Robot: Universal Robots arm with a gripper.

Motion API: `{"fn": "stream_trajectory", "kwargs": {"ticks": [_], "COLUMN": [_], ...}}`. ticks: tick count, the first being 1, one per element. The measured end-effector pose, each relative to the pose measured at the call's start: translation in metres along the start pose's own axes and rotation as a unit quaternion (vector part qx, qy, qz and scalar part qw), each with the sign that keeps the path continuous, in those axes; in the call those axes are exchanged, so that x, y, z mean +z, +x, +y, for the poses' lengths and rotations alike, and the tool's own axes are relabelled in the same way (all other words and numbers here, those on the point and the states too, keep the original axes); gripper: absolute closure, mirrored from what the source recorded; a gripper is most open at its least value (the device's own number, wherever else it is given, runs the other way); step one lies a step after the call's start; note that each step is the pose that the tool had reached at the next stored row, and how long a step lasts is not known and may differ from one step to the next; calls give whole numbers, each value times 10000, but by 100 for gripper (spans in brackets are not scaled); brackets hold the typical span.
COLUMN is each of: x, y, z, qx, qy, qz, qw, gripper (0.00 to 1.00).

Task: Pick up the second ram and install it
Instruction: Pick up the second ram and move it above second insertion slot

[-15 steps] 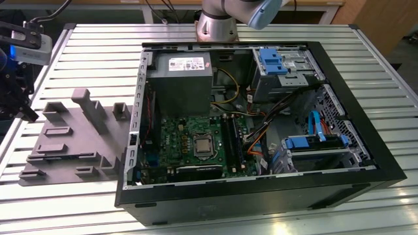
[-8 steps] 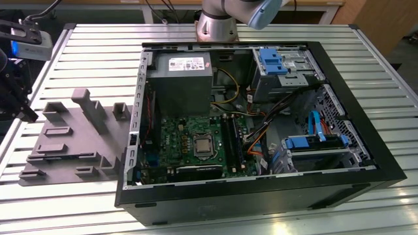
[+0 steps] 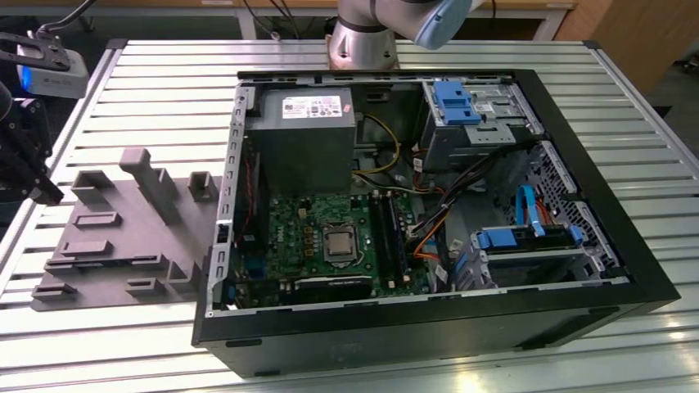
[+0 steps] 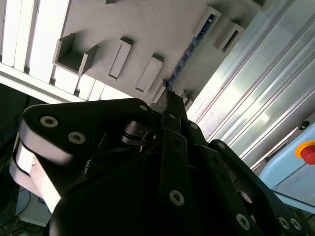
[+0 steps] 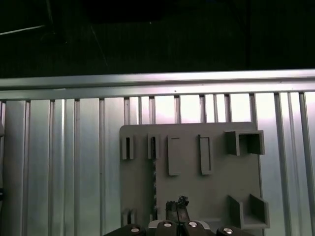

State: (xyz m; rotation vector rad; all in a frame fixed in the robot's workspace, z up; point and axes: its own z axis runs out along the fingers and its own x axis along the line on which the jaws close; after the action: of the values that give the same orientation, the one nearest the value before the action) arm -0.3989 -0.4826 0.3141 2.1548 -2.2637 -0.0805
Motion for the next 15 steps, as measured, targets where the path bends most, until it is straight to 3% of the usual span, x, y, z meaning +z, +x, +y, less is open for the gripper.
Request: {"fn": "stream_trajectory", "kwargs": {"ticks": [15], "x": [40], "y": [1], "z": [-2], "qx": [0], "qy": [0], "qz": [0], "qw": [10000], "gripper": [89]}}
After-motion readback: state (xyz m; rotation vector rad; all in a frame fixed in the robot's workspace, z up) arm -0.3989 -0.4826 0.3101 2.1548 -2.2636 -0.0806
